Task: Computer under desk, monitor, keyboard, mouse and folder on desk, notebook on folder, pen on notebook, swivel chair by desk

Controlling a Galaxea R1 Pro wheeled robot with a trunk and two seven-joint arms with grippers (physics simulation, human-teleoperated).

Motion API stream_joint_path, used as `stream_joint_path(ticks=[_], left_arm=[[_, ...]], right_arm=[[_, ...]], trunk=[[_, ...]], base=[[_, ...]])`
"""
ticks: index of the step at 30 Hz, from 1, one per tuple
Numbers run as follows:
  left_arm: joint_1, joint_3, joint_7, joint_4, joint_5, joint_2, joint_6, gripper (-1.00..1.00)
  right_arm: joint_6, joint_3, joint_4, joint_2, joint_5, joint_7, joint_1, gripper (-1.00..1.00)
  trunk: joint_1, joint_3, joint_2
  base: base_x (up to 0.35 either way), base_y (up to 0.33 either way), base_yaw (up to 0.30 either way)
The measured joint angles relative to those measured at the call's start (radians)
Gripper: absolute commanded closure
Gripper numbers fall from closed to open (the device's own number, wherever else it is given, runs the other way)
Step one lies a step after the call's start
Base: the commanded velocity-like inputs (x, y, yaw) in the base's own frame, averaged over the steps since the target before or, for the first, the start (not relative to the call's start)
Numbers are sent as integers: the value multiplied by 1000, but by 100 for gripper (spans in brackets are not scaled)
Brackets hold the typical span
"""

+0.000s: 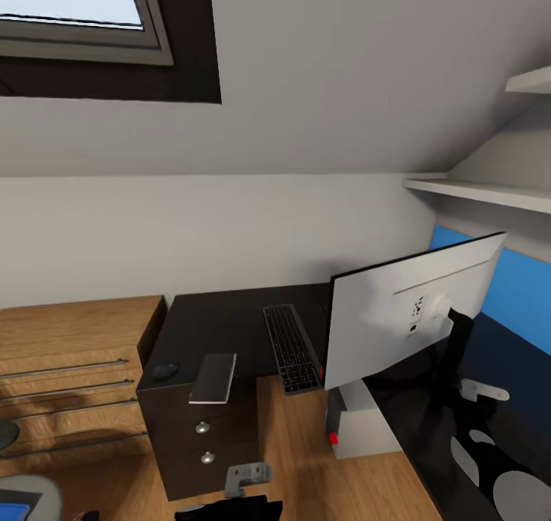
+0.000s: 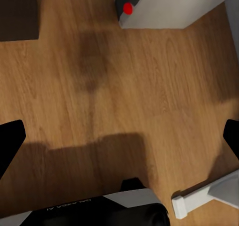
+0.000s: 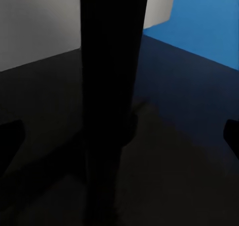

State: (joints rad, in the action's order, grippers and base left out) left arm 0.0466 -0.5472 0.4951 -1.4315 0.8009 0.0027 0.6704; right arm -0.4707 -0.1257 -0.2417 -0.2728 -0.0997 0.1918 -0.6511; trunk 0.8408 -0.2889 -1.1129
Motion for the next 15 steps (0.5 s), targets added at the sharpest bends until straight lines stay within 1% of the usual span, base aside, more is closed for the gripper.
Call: stream_joint_path(ticks=[2, 11, 15], left_arm=[[0, 0, 1, 0, 0, 0, 0, -100], [0, 0, -3, 27, 1, 1, -2, -100], [0, 0, -3, 35, 1, 1, -2, -100]], right_arm=[[0, 0, 0, 0, 1, 0, 0, -100], [0, -1, -3, 0, 4, 0, 0, -100], [0, -2, -3, 0, 4, 0, 0, -100]], trunk=[[8, -6, -14], [8, -6, -14], [8, -6, -14]], base=[[0, 0, 0], [4, 0, 0], [117, 0, 0]])
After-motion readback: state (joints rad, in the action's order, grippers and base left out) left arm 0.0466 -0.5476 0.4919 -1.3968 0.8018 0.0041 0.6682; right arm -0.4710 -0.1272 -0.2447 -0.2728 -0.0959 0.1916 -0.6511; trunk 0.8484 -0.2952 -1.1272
